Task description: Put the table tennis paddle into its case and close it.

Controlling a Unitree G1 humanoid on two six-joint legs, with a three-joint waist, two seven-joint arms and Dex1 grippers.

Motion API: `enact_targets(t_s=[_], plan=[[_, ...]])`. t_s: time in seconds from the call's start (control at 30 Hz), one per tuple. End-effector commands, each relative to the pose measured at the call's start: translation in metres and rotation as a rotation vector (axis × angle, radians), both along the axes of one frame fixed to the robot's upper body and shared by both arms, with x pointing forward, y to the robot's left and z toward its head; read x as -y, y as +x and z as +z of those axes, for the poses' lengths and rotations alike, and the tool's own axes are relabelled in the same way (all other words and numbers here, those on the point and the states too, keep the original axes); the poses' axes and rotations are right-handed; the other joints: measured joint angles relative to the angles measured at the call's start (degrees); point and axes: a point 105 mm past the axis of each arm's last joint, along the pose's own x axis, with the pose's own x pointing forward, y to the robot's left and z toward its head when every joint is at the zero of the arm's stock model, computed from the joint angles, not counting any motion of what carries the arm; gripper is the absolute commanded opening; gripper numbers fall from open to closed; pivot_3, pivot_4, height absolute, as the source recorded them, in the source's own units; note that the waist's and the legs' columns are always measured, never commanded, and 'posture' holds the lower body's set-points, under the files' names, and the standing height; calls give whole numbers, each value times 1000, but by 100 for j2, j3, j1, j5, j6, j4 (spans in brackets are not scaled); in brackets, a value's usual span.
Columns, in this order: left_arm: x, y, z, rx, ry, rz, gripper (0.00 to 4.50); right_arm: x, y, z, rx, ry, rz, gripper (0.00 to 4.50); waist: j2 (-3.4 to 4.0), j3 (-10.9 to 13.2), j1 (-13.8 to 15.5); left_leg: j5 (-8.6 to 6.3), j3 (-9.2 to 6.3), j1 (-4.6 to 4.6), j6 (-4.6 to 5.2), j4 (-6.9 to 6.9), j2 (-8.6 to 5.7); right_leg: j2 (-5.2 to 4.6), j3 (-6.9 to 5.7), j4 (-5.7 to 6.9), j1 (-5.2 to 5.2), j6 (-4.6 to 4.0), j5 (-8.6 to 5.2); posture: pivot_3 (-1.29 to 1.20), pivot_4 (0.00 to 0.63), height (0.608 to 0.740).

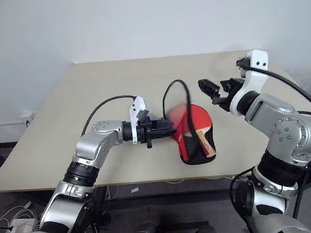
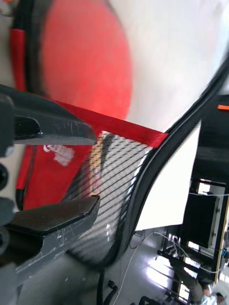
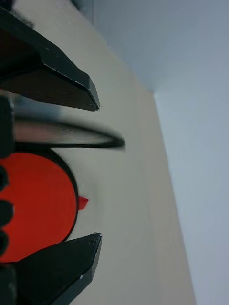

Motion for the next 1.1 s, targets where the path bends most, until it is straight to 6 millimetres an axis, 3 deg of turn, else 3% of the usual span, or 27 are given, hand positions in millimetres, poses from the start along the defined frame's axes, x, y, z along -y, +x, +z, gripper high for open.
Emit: enact_targets(t_s=[0.03, 0.1, 0.2, 0.3, 0.5, 0.63, 0.8, 0.97, 1.1], plan=[[-1, -4, -3, 34, 28, -25, 1708, 11, 1, -10, -13, -86, -63, 4432, 0, 0, 1, 0, 0, 0, 0, 1, -1, -1, 0, 0, 0, 0, 0, 0, 0, 715], [0, -5, -8, 29, 41, -23, 1708, 18, 2, -9, 0, -66, -90, 4432, 2, 2, 7, 2, 2, -1, 3, 2, -5, -6, 0, 2, 0, 0, 0, 0, 0, 715], [10, -13, -10, 8, 26, -54, 1708, 29, 4, 18, 117, 54, -141, 4432, 2, 2, 19, 4, -4, -2, 6, 4, -6, -8, -2, 1, -3, 0, 0, 0, 0, 715], [26, -17, -13, -19, 8, -68, 1708, 36, 6, 29, 169, 113, -187, 4432, 2, 2, 23, 4, -9, -2, 6, 7, -5, -12, -4, -1, 0, 0, 0, 0, 0, 715], [50, -16, -28, -145, -1, 37, 1708, 40, 12, 13, 118, 95, -234, 4432, 1, 2, 11, -8, -12, -2, 25, 8, -5, -11, -5, -2, 3, 1, 0, 0, 0, 715], [49, -14, -28, -251, -24, 123, 2575, 40, 14, -5, 67, 72, -254, 4472, 3, 2, -2, -8, -11, -1, 26, 7, -6, -9, -1, 0, 6, 1, 0, 0, 0, 715], [32, 0, -29, -407, -27, 278, 4381, 43, 14, -18, 29, 66, -275, 4472, 3, 3, 2, -8, -18, -1, 28, 9, -1, -10, -2, 0, 3, 1, 0, 0, 0, 715], [18, 9, -34, -563, -14, 423, 4481, 47, 14, -24, 11, 59, -290, 4472, 2, 3, 16, -1, -30, -2, 15, 13, -5, -11, -11, -1, 6, 1, 0, 0, 0, 715], [33, 2, -34, -687, -40, 388, 4481, 47, 16, -25, 10, 58, -294, 4472, 2, 4, 19, 6, -35, -2, 3, 14, -7, -15, -15, -2, 9, 1, 0, 0, 0, 715]])
